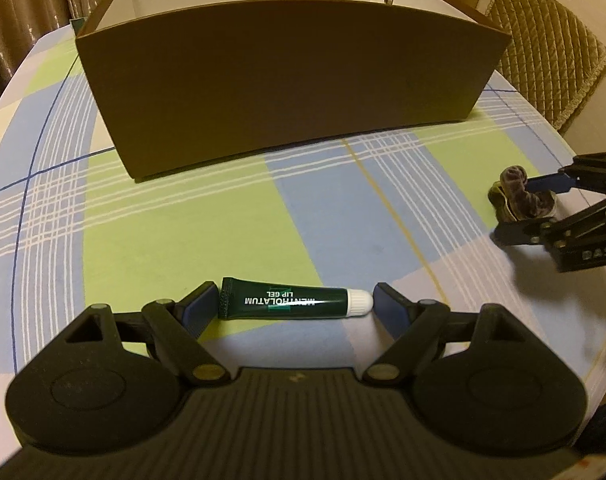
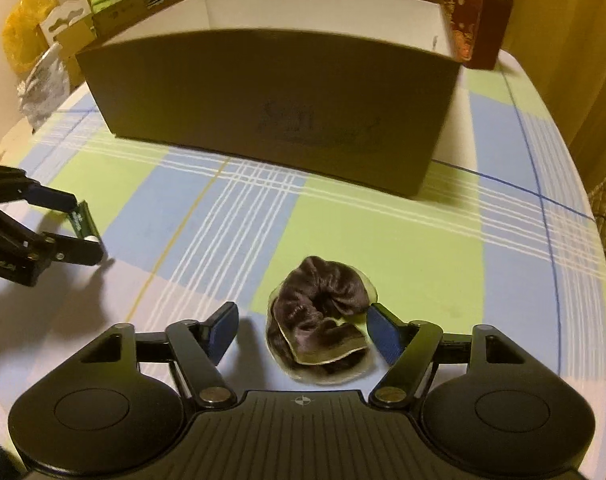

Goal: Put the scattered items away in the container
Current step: 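Grasp the brown scrunchie with the right tool while the left tool holds the lip gel, then carry the lip gel into the box with the left tool while the right tool carries the scrunchie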

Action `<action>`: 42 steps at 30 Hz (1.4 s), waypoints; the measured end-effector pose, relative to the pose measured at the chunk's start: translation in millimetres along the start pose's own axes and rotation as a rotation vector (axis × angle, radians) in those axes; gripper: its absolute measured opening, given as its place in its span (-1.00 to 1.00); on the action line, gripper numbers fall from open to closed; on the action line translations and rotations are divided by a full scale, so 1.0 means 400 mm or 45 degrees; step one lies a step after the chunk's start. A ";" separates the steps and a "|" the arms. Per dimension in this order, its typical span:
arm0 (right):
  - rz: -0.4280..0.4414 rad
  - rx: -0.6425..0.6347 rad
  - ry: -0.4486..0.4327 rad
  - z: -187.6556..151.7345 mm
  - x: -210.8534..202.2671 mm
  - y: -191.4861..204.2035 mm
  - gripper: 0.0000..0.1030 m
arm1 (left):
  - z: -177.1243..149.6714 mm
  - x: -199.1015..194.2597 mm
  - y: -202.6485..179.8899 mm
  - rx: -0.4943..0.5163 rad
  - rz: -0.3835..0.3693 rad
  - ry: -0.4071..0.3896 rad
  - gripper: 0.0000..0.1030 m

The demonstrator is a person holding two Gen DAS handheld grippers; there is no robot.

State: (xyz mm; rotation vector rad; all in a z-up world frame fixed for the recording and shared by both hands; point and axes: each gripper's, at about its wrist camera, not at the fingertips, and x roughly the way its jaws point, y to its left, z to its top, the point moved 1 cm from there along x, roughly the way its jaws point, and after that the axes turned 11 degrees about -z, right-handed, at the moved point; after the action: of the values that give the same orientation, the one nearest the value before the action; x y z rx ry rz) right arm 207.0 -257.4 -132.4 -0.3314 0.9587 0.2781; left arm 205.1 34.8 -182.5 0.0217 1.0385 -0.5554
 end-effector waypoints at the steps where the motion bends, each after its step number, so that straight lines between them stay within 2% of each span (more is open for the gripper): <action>1: -0.007 -0.012 0.001 0.000 0.004 0.005 0.20 | -0.002 -0.004 -0.002 -0.002 0.003 0.001 0.57; 5: 0.004 -0.020 -0.019 -0.003 -0.002 0.003 -0.22 | -0.007 -0.012 0.002 -0.016 0.015 0.002 0.57; 13: 0.053 -0.042 -0.001 -0.007 -0.023 0.000 -0.52 | -0.002 -0.013 0.001 -0.023 0.031 0.007 0.57; 29: 0.103 -0.007 -0.012 -0.003 -0.068 -0.017 -0.58 | 0.015 -0.044 -0.009 -0.004 0.032 -0.025 0.57; 42: 0.122 -0.015 -0.044 0.034 -0.099 -0.019 -0.58 | 0.065 -0.104 -0.040 0.043 0.011 -0.109 0.57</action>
State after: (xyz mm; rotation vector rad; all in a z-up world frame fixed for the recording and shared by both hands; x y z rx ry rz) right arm 198.4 -262.1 -90.9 -0.2908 0.9407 0.3756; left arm 203.0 31.5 -130.9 0.0321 0.9453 -0.5613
